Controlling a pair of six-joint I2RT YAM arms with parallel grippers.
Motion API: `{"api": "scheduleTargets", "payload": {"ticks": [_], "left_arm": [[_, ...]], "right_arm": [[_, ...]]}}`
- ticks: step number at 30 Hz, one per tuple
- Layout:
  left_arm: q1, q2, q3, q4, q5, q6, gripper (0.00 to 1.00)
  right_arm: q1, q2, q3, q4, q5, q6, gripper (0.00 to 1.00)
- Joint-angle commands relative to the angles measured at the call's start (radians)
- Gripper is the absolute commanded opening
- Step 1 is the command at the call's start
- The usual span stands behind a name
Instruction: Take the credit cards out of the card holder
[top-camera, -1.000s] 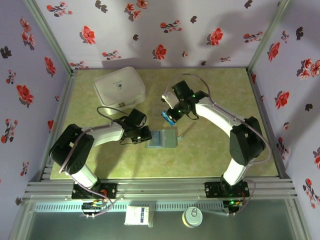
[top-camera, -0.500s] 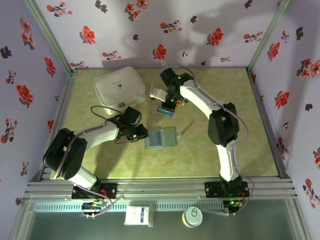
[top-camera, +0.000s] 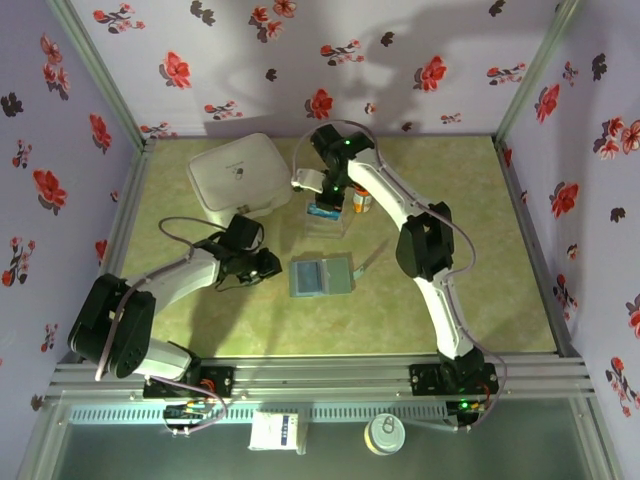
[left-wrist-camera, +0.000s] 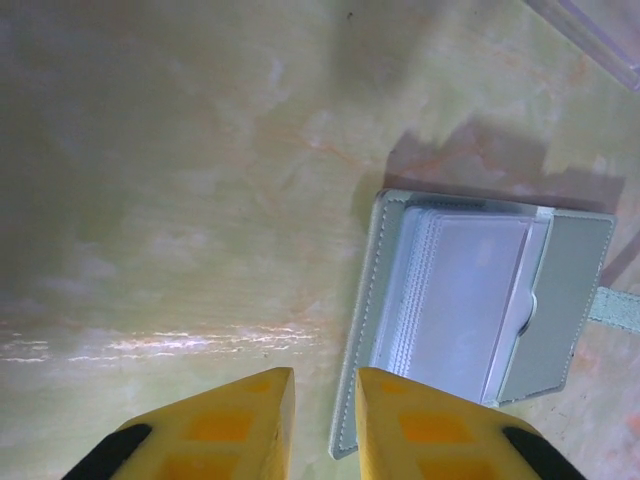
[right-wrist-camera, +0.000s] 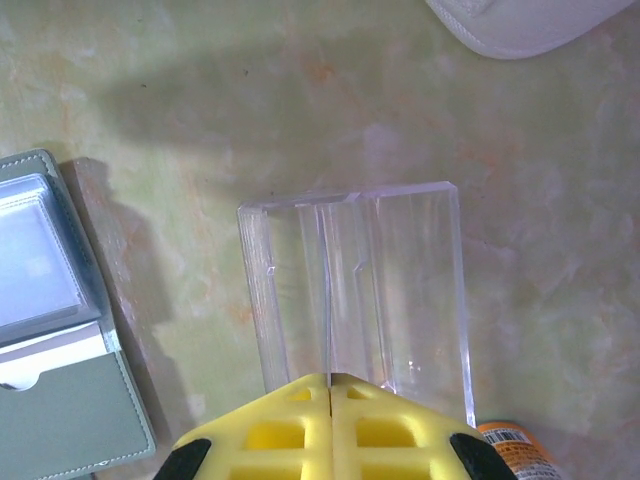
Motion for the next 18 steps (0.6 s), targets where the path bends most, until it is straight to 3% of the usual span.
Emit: {"api": "scheduleTargets", "payload": {"ticks": [1, 18], "left_arm": [[0.018, -0.027, -0.019, -0.029, 0.007, 0.030, 0.23], [0.044, -0.035, -0.063, -0.007, 0.021, 0.024, 0.24]], "right_arm": [[-0.006, 0.047, 0.042, -0.083, -0.016, -0.053, 0.00], [-0.007, 0.124, 0.075, -0.191, -0.110, -0.113, 0.00]]}}
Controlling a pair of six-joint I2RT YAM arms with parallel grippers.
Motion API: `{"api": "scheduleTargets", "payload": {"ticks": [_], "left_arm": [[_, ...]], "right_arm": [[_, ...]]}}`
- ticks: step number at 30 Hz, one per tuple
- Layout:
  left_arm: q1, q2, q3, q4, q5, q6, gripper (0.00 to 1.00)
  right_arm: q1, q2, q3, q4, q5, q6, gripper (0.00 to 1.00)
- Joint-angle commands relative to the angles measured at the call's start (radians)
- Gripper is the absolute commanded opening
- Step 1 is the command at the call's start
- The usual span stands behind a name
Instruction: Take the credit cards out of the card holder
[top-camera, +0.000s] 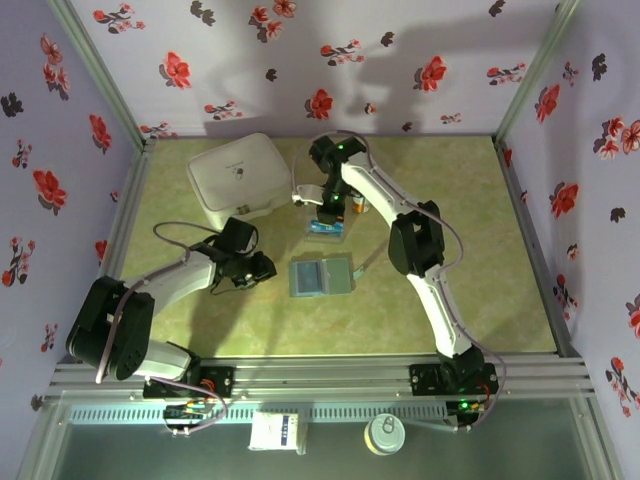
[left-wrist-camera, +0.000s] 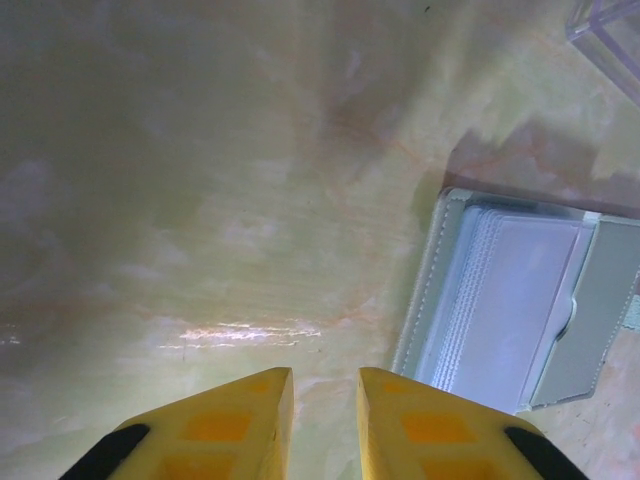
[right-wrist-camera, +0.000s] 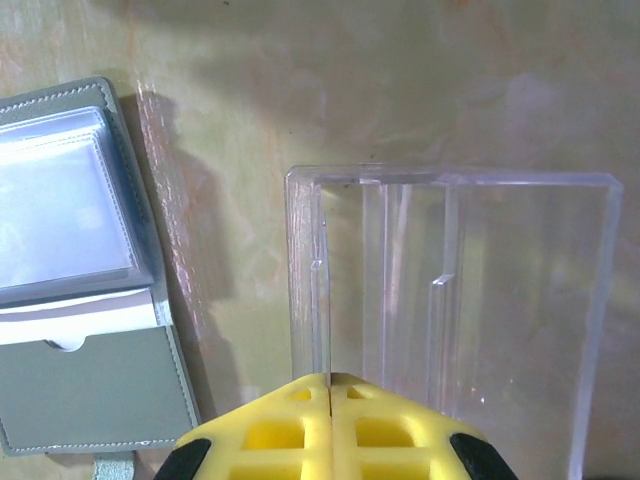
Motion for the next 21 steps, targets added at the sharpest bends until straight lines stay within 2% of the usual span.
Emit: {"api": "scheduleTargets", "payload": {"ticks": [1, 7, 13, 21], "left_arm": [[0.010, -0.022, -0.021, -0.004, 0.013, 0.019, 0.24], [0.010, -0.026, -0.036, 0.005, 0.016, 0.012, 0.25], [0.012, -0.028, -0.031, 0.004, 0.016, 0.010, 0.25], [0.011, -0.037, -0.013, 0.014, 0.015, 0.016, 0.25]], "right_arm": [[-0.007, 0.031, 0.029, -0.057, -0.049, -0.028, 0.00], [-0.005, 0.065, 0.036, -0.063, -0.073, -0.027, 0.00], [-0.013, 0.062, 0.059, -0.069, -0.086, -0.011, 0.21], [-0.025, -0.019, 0.044, 0.005, -0.064, 0.071, 0.29]]}}
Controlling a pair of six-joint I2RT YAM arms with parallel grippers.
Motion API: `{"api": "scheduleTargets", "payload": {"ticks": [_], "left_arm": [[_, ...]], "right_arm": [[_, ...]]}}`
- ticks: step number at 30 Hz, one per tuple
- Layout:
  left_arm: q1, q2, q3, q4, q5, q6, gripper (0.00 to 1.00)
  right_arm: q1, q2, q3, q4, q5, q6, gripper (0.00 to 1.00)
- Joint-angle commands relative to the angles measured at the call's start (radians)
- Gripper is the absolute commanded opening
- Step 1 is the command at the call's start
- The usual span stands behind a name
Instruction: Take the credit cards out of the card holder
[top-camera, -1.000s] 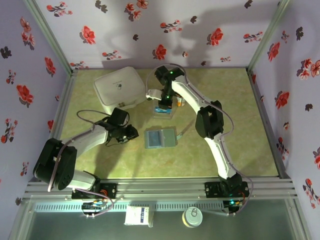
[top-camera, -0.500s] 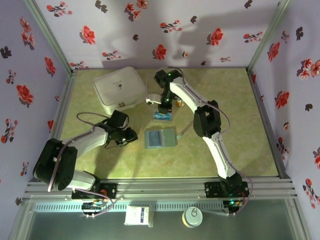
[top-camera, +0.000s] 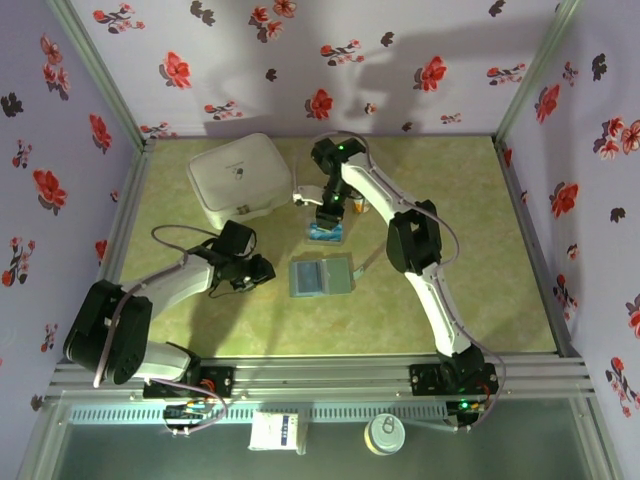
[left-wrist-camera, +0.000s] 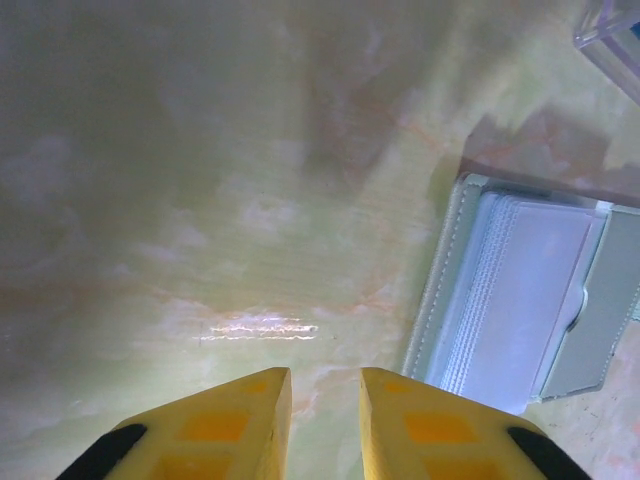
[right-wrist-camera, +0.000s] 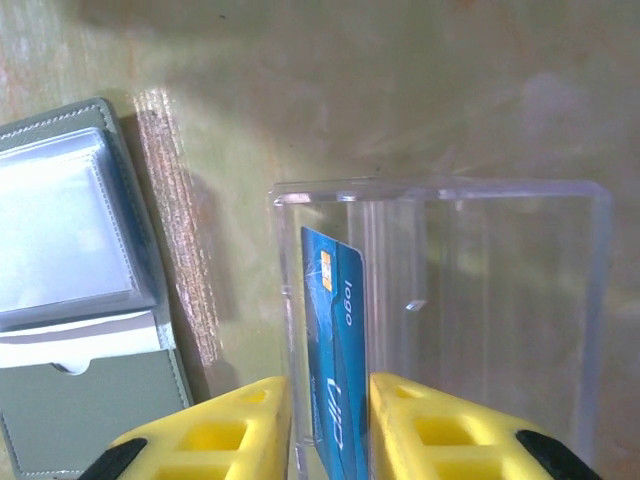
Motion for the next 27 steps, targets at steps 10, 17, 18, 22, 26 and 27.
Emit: {"api": "scheduleTargets", "payload": {"ticks": [10, 17, 18, 22, 26, 27], "left_arm": [[-0.014, 0.034, 0.070, 0.057, 0.037, 0.011, 0.24], [-0.072, 0.113, 0.103, 0.100, 0.045, -0.003, 0.22], [-0.079, 0.124, 0.106, 0.107, 0.048, -0.007, 0.22], [-0.105, 0.159, 0.109, 0.128, 0.051, -0.014, 0.20], [-0.120, 0.179, 0.105, 0.143, 0.051, -0.022, 0.19], [-0.122, 0.181, 0.103, 0.146, 0.051, -0.024, 0.19]], "right_arm": [[-0.007, -0.250, -0.269, 0.280, -0.040, 0.239, 0.29], [0.009, -0.480, -0.651, 0.670, -0.041, 0.607, 0.30], [0.012, -0.505, -0.698, 0.723, -0.031, 0.663, 0.31], [0.019, -0.571, -0.852, 0.856, 0.036, 0.929, 0.33], [0.021, -0.610, -0.985, 0.930, 0.108, 1.147, 0.35], [0.020, -0.616, -1.018, 0.958, 0.104, 1.192, 0.35]]}}
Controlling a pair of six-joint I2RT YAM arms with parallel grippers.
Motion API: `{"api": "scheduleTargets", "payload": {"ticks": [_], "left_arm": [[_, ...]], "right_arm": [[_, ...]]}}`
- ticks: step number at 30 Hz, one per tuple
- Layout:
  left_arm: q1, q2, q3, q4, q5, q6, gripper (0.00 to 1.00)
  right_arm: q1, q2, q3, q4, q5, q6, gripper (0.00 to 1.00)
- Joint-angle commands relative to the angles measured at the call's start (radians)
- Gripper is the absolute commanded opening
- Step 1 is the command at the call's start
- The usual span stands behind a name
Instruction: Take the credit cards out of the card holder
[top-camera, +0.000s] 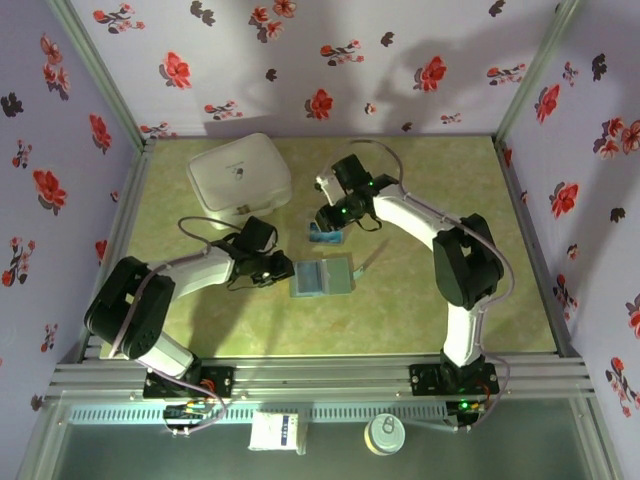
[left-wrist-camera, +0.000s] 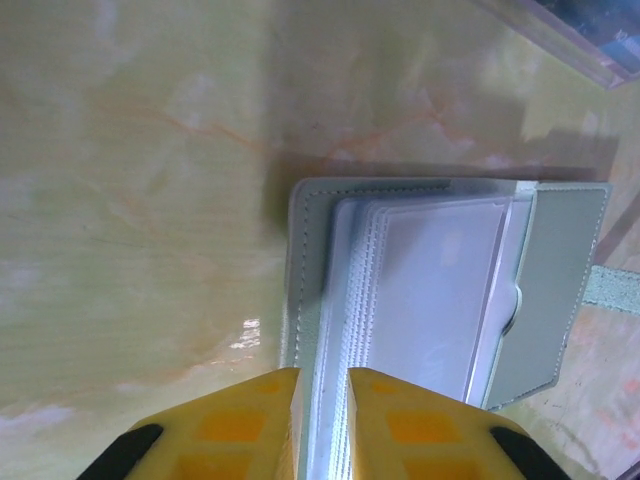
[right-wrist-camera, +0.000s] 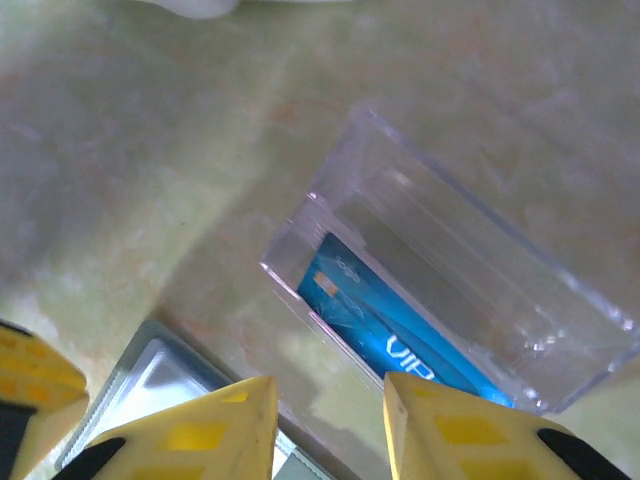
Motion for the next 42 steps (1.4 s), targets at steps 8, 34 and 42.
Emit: {"api": "scheduleTargets", "payload": {"ticks": [8, 34, 42], "left_arm": [[-0.011, 0.009, 0.003, 0.029, 0.007, -0.019, 0.19], [-0.049, 0.012, 0.007, -0.008, 0.005, -0.024, 0.10], [-0.060, 0.010, 0.001, -0.041, -0.044, -0.014, 0.04]], "right_arm": [[0.004, -0.059, -0.228, 0.258, 0.050, 0.400, 0.35], [0.063, -0.185, -0.298, 0.204, -0.050, 0.541, 0.33], [0.159, -0.171, -0.330, 0.214, -0.110, 0.621, 0.33]]}}
